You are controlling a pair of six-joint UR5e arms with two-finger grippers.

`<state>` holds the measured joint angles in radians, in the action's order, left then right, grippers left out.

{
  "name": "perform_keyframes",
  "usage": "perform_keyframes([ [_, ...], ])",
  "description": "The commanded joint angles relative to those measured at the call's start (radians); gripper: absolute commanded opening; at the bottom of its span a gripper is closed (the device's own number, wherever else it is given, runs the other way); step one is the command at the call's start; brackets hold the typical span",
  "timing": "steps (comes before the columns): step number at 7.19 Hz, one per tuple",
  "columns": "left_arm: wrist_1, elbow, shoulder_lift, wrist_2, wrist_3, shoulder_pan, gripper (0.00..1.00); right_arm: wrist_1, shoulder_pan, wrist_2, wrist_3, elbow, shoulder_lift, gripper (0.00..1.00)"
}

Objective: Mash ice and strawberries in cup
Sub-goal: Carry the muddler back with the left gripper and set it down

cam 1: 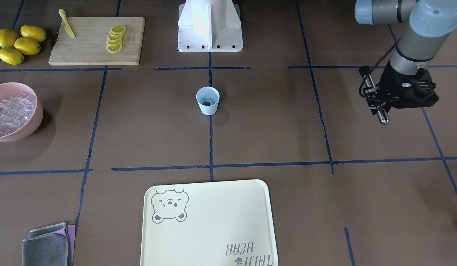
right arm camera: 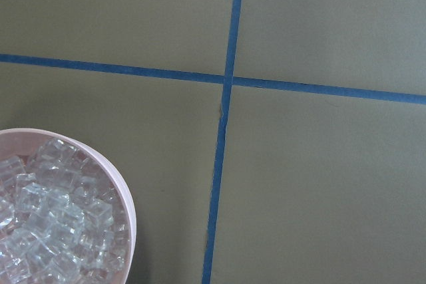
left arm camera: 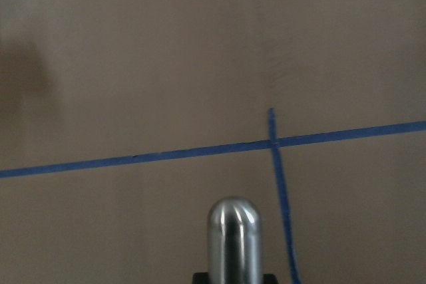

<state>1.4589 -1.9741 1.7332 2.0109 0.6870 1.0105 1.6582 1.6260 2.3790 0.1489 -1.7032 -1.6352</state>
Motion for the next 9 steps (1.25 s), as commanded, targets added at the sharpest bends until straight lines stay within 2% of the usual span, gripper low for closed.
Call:
perform_keyframes([
  [1,0.193,0.084,-0.137,0.067,-0.039,0.036,0.0,-0.002,0.0,-0.001,0.001,0.0,0.0,0.99],
  [3,0.442,0.31,-0.168,0.103,-0.134,0.06,0.0,-0.002,0.0,-0.003,0.001,-0.001,0.002,0.99],
  [4,0.505,0.398,-0.169,0.159,-0.162,0.074,0.0,-0.002,0.0,-0.003,0.001,-0.006,0.002,0.99],
  [5,0.536,0.455,-0.167,0.176,-0.168,0.082,0.0,-0.002,0.0,-0.004,0.001,-0.006,0.002,0.99],
  [7,0.541,0.529,-0.165,0.224,-0.17,0.082,0.0,-0.002,0.0,-0.004,0.001,-0.006,0.002,0.99],
  [9,0.544,0.535,-0.167,0.224,-0.172,0.082,0.0,-0.002,0.0,-0.004,0.001,-0.009,0.002,0.99],
])
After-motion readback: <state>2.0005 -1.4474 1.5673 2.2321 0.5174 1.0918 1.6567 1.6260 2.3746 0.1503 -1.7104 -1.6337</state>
